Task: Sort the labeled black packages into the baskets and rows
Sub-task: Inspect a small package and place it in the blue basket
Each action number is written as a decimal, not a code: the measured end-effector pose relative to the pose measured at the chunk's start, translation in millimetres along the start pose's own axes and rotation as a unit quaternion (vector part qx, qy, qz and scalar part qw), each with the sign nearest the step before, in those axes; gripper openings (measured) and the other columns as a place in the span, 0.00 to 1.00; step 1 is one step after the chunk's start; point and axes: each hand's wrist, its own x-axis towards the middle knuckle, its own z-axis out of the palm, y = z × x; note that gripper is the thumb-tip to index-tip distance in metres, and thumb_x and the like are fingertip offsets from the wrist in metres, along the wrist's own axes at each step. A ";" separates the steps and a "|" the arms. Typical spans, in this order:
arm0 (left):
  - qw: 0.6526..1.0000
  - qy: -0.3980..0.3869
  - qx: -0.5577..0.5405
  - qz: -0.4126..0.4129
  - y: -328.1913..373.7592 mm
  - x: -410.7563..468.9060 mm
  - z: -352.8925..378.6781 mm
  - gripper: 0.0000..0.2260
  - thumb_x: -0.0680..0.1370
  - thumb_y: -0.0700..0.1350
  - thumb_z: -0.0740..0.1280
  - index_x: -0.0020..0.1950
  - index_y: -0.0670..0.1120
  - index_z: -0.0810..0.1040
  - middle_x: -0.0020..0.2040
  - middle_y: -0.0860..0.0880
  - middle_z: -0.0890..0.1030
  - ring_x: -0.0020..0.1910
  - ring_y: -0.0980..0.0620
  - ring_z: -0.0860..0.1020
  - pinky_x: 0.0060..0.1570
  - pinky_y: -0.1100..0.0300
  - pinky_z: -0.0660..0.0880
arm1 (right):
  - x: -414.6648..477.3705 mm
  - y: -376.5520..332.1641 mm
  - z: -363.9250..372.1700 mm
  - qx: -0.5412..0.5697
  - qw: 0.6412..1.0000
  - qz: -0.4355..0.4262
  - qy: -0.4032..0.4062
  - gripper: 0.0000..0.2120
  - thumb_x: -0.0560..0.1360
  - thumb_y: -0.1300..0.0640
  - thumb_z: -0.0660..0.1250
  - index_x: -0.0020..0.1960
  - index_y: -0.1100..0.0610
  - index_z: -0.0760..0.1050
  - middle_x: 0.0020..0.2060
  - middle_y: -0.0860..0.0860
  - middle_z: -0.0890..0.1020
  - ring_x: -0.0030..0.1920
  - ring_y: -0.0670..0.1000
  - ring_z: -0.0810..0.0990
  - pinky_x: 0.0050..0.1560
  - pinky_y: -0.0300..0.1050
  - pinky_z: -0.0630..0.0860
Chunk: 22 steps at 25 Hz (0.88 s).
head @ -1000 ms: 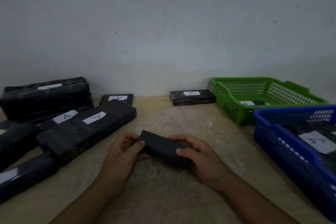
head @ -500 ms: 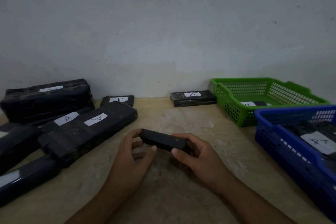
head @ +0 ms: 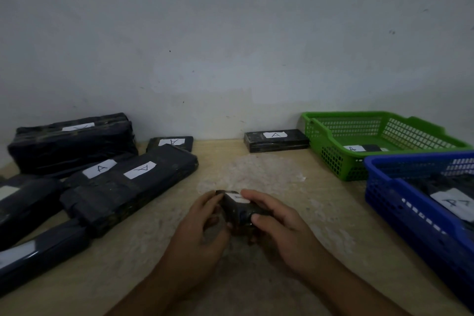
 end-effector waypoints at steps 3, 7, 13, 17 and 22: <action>0.996 -0.085 -0.024 0.024 3.4 -3.6 -1.7 0.33 0.73 0.58 0.65 0.76 0.57 0.57 0.70 0.62 0.71 0.64 0.69 0.70 0.64 0.71 0.67 | -1.4 1.6 -1.3 -0.062 0.997 -0.045 0.005 0.17 0.76 0.61 0.68 0.64 0.50 0.77 0.66 0.45 0.77 0.67 0.36 0.72 0.69 0.34 0.67; 0.997 -0.059 -0.050 0.029 7.8 -4.6 -2.5 0.28 0.71 0.58 0.64 0.70 0.65 0.62 0.61 0.74 0.74 0.62 0.72 0.72 0.63 0.72 0.68 | -3.9 6.2 -1.9 -0.081 0.994 -0.069 -0.037 0.24 0.72 0.59 0.68 0.67 0.57 0.75 0.69 0.46 0.74 0.71 0.39 0.69 0.71 0.36 0.64; 0.998 -0.005 -0.023 0.055 7.9 -6.4 -2.5 0.29 0.66 0.57 0.65 0.68 0.59 0.69 0.62 0.63 0.77 0.57 0.72 0.75 0.56 0.77 0.70 | -5.8 7.1 6.9 -0.071 0.994 -0.076 -0.032 0.24 0.72 0.64 0.65 0.68 0.59 0.74 0.70 0.44 0.73 0.71 0.37 0.67 0.70 0.33 0.64; 0.998 0.006 -0.018 0.063 10.9 -6.7 -2.3 0.27 0.67 0.53 0.66 0.67 0.58 0.69 0.60 0.66 0.75 0.56 0.74 0.74 0.55 0.78 0.69 | -5.4 7.7 11.8 -0.093 0.991 -0.096 -0.012 0.22 0.75 0.67 0.66 0.68 0.57 0.75 0.69 0.43 0.73 0.70 0.37 0.68 0.70 0.32 0.64; 0.999 0.014 -0.010 0.051 7.9 -6.4 -3.1 0.26 0.72 0.43 0.70 0.69 0.56 0.70 0.57 0.62 0.81 0.51 0.69 0.79 0.50 0.75 0.73 | -4.5 4.6 6.7 -0.078 0.992 -0.089 -0.053 0.23 0.73 0.62 0.64 0.68 0.55 0.74 0.70 0.43 0.73 0.71 0.36 0.67 0.70 0.32 0.63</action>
